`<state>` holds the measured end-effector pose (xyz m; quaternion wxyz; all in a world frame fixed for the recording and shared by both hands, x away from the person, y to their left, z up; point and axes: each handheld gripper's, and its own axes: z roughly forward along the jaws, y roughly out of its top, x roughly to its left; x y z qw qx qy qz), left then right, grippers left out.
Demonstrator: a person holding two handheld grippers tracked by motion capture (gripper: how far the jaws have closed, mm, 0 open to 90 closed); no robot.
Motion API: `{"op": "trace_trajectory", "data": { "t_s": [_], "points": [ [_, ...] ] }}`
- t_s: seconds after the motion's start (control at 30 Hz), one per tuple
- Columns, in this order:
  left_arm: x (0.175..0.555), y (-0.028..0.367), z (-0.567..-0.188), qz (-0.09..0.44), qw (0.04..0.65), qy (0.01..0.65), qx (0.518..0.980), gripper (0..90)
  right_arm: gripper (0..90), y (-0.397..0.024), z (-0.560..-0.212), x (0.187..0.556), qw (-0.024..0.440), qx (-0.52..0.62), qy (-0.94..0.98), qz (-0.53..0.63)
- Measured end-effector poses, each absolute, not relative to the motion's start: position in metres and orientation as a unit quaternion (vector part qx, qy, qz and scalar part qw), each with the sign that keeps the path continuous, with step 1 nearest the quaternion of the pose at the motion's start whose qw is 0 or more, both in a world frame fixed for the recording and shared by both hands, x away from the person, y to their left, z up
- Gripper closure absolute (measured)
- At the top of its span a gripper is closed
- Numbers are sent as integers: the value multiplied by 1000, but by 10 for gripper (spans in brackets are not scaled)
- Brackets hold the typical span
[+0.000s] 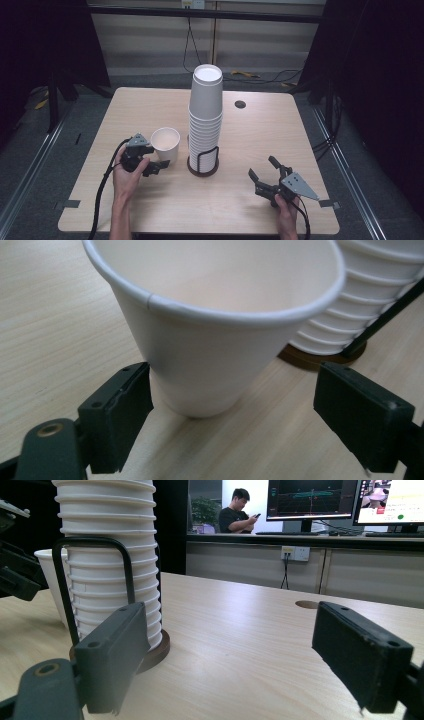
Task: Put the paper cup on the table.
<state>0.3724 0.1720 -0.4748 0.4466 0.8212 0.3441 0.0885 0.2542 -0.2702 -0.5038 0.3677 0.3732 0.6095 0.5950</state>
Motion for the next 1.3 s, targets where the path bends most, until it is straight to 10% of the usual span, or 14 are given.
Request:
{"op": "trace_trajectory", "data": {
  "t_s": [1.3],
  "points": [
    [288,122,-497,188,579,311,729,156,149,-270,-504,254,367,373,610,595]
  ]
}}
